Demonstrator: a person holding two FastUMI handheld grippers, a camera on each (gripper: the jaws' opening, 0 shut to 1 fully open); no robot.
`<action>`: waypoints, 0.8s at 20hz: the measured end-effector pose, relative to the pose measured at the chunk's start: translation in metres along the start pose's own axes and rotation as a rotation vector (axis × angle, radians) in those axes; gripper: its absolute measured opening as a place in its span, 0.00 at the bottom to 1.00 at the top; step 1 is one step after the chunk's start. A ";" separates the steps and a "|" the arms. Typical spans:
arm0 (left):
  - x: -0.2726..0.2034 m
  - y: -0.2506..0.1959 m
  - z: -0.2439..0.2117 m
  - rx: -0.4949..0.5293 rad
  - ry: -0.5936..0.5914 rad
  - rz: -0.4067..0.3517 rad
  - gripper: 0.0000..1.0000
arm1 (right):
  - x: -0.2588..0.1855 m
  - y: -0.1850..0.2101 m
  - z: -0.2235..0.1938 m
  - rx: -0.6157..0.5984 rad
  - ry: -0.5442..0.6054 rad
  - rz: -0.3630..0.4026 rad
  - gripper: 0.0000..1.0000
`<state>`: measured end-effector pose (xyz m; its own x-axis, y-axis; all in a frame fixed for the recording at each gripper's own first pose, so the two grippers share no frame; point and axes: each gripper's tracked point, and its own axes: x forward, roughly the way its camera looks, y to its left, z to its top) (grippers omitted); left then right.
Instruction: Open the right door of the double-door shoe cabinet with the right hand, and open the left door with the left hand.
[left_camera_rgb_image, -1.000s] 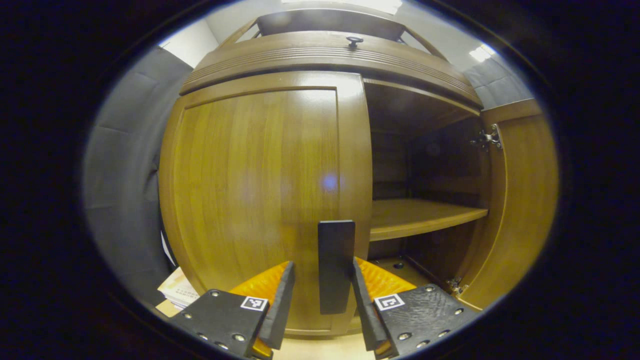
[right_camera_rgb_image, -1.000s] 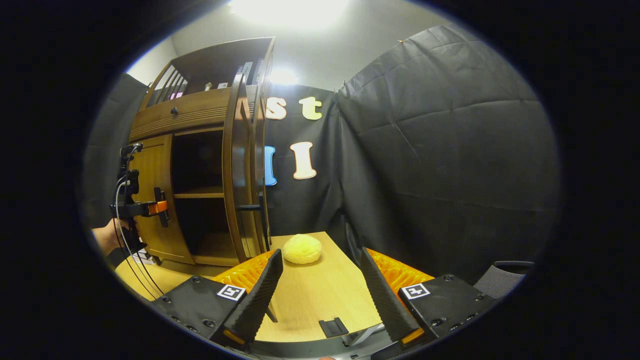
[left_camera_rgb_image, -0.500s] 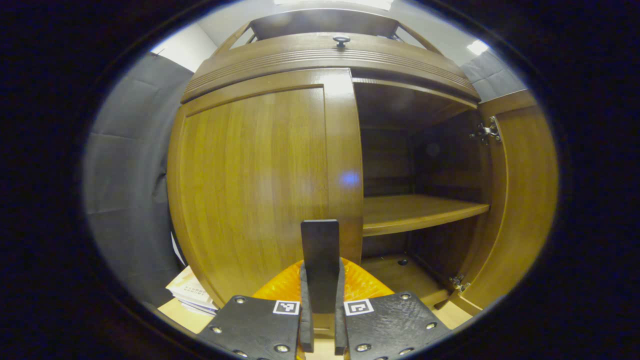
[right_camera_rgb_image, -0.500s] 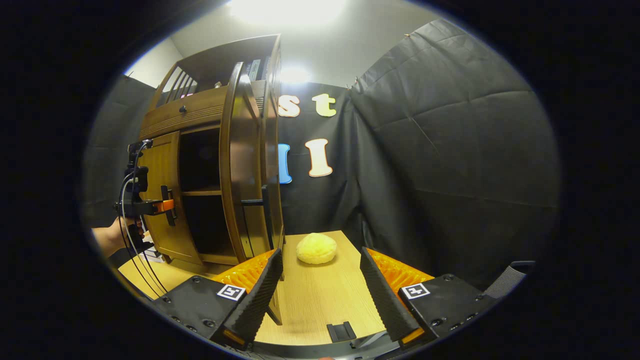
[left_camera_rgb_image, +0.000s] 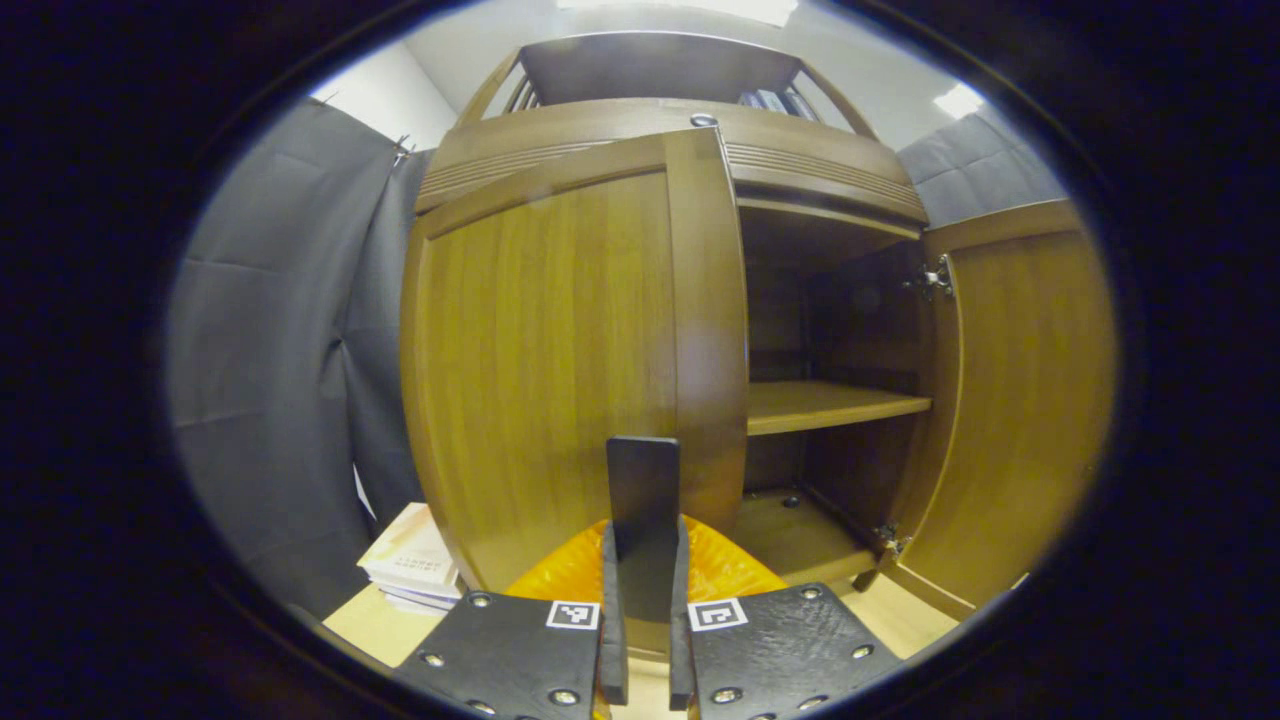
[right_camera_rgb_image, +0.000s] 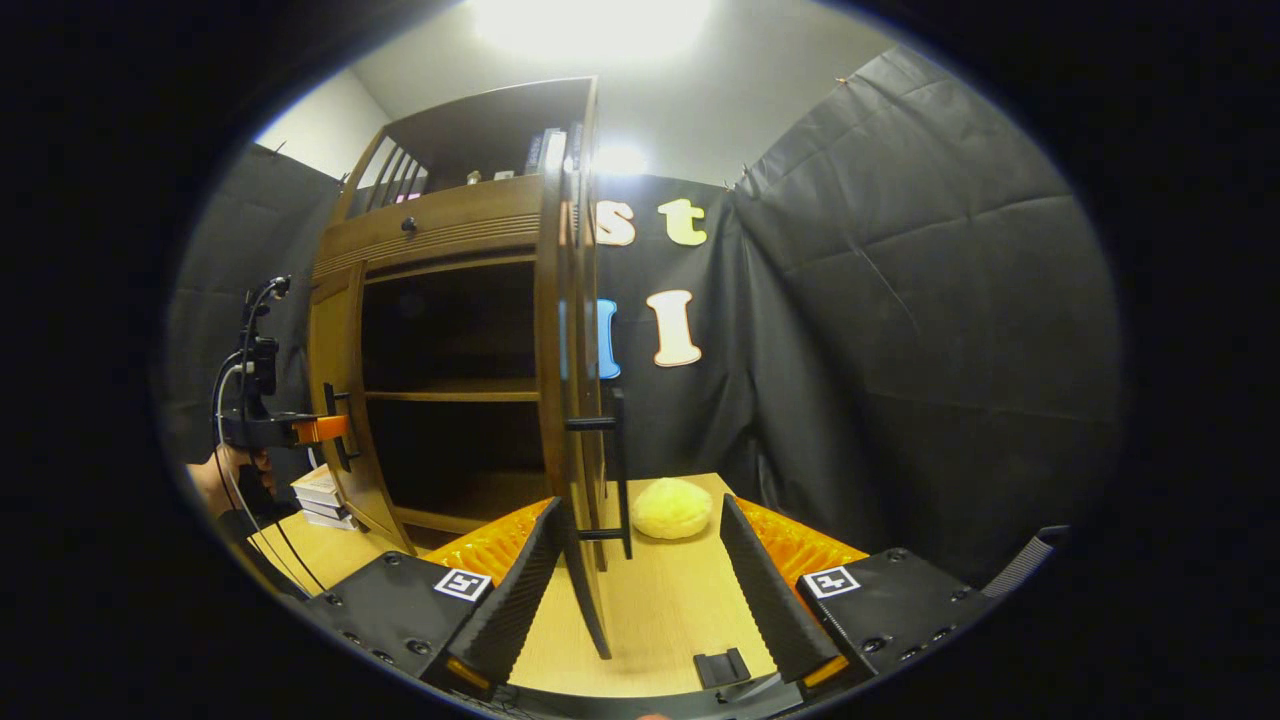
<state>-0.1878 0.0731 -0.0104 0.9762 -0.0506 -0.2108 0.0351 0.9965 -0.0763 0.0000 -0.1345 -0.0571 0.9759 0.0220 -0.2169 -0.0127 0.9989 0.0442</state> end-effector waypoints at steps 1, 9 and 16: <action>-0.008 0.004 -0.002 -0.001 0.004 -0.006 0.20 | -0.003 0.006 0.000 -0.002 0.001 0.001 0.92; -0.058 0.041 -0.008 -0.014 0.018 -0.018 0.16 | -0.037 0.050 -0.001 -0.003 -0.007 0.025 0.97; -0.090 0.077 -0.013 -0.003 0.022 0.003 0.19 | -0.060 0.073 -0.004 -0.011 -0.005 0.040 0.97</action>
<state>-0.2757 0.1535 -0.0102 0.9714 -0.0493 -0.2323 0.0318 0.9964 -0.0787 -0.0601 -0.0623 -0.0451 0.9757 0.0620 -0.2102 -0.0543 0.9976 0.0423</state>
